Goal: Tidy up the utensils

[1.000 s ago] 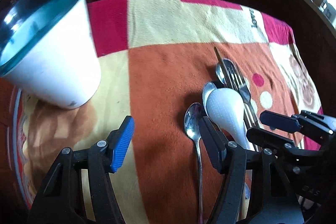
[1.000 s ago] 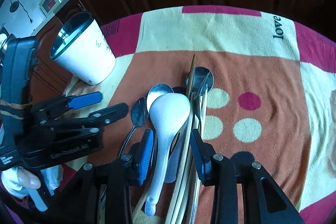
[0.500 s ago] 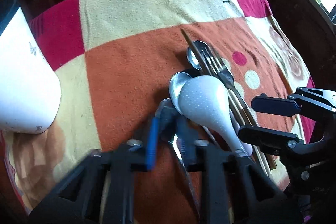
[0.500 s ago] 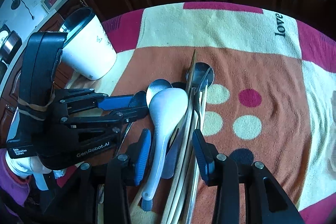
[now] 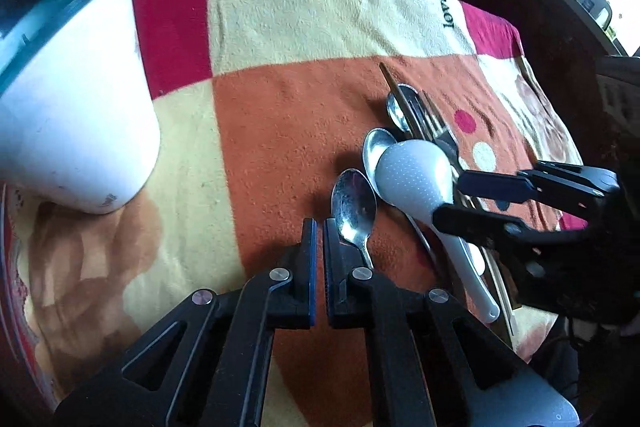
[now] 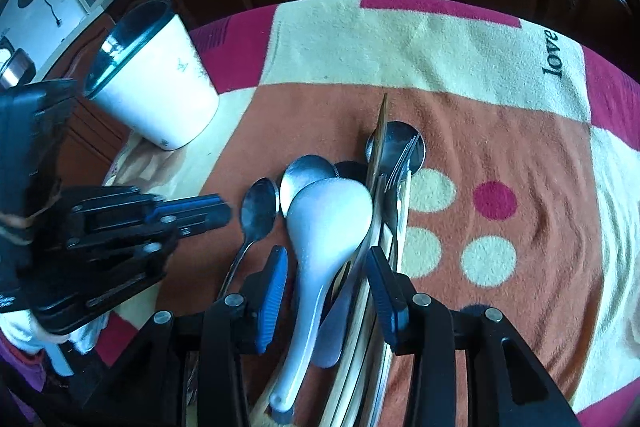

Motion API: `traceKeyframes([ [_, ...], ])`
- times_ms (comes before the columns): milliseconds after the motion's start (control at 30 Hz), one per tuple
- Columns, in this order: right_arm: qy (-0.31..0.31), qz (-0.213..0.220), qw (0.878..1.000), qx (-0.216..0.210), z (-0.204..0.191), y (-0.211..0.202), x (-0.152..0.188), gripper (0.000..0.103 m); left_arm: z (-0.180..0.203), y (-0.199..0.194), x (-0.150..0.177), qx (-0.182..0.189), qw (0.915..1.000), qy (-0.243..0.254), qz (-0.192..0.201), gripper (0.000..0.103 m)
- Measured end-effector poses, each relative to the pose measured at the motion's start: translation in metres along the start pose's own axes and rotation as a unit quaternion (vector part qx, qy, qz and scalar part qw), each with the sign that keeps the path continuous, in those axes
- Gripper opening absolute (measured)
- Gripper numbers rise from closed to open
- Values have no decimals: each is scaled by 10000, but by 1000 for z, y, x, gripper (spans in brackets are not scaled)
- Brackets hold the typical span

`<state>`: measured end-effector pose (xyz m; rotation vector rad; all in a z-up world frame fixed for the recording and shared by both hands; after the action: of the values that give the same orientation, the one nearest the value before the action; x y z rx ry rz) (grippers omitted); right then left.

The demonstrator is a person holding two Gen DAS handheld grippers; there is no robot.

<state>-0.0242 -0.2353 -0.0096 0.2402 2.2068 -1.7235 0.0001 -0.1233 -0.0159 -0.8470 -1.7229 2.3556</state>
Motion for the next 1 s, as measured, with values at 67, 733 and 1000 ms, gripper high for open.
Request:
traceKeyframes([
  [67, 52, 0, 10000, 59, 2, 4, -5, 40, -1, -2, -4, 16, 9999, -97, 45, 2],
  [733, 200, 238, 9961, -823, 6, -7, -5, 21, 19, 23, -20, 478, 9982, 291, -235, 6],
  [1000, 417, 85, 9899, -1350, 4, 6, -14, 21, 13, 15, -15, 510, 9983, 248, -142, 3],
])
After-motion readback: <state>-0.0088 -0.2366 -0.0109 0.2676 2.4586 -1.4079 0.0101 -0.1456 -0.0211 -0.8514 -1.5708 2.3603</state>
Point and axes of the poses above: each gripper's, at about its wrist camera, not at the fingertips, and y roughly the way its jaws point, z to its right, x to its underside, the point moved 6 cm from there along y, roughly the way its jaws point, and after that the axes turned 5 degrees about -z, right-handed, at the moved point
